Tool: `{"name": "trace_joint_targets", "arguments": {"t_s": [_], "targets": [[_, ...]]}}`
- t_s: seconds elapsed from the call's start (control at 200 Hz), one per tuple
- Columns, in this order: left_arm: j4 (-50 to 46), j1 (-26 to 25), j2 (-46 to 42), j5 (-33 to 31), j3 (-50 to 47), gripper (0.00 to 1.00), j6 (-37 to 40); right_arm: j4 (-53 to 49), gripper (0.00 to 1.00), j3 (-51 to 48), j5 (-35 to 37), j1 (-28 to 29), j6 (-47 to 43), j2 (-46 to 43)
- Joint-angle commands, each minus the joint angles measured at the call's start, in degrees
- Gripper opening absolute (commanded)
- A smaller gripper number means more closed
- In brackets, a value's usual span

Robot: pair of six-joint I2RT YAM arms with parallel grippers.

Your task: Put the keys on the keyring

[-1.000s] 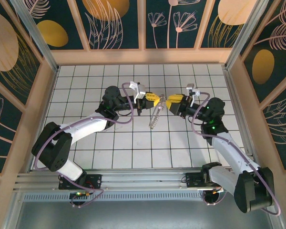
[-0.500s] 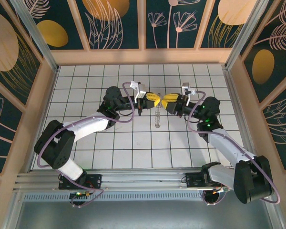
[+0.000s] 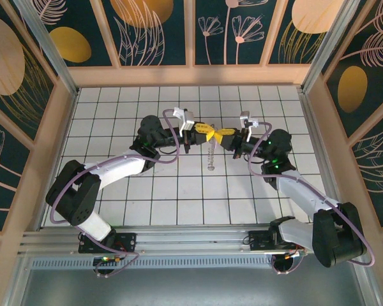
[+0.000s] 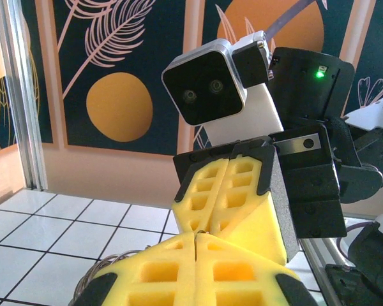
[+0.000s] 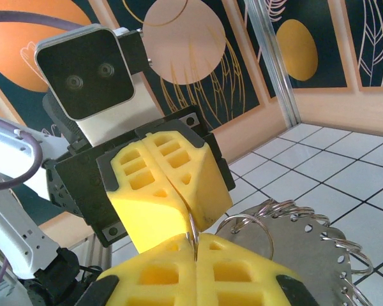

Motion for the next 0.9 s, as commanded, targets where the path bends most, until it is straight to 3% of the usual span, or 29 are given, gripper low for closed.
{"name": "trace_joint_targets", "arguments": {"t_s": [0.0, 0.155, 0.24, 0.39, 0.721, 0.896], "targets": [[3.6, -0.4, 0.2, 0.8, 1.7, 0.0, -0.6, 2.9, 0.0, 0.9, -0.9, 0.6, 0.0, -0.4], [2.7, -0.4, 0.1, -1.8, 1.7, 0.0, -1.7, 1.5, 0.0, 1.8, 0.9, 0.0, 0.2, -0.6], [0.7, -0.4, -0.4, -4.6, 1.7, 0.19, -1.7, -2.0, 0.0, 2.9, 2.6, -0.6, -0.8, -0.5], [-4.4, -0.3, -3.2, -9.7, 1.7, 0.34, -0.1, -6.5, 0.0, 5.2, 3.1, -1.9, -1.5, 0.5], [-17.3, 0.6, -6.5, -14.9, 6.9, 0.46, 2.4, -14.0, 0.0, 11.7, 0.1, -4.9, -3.7, 4.9], [-17.6, 2.9, -3.4, -13.1, 9.3, 0.47, -2.8, -16.8, 0.0, 16.3, -0.3, -6.3, -3.5, 8.8]]}}
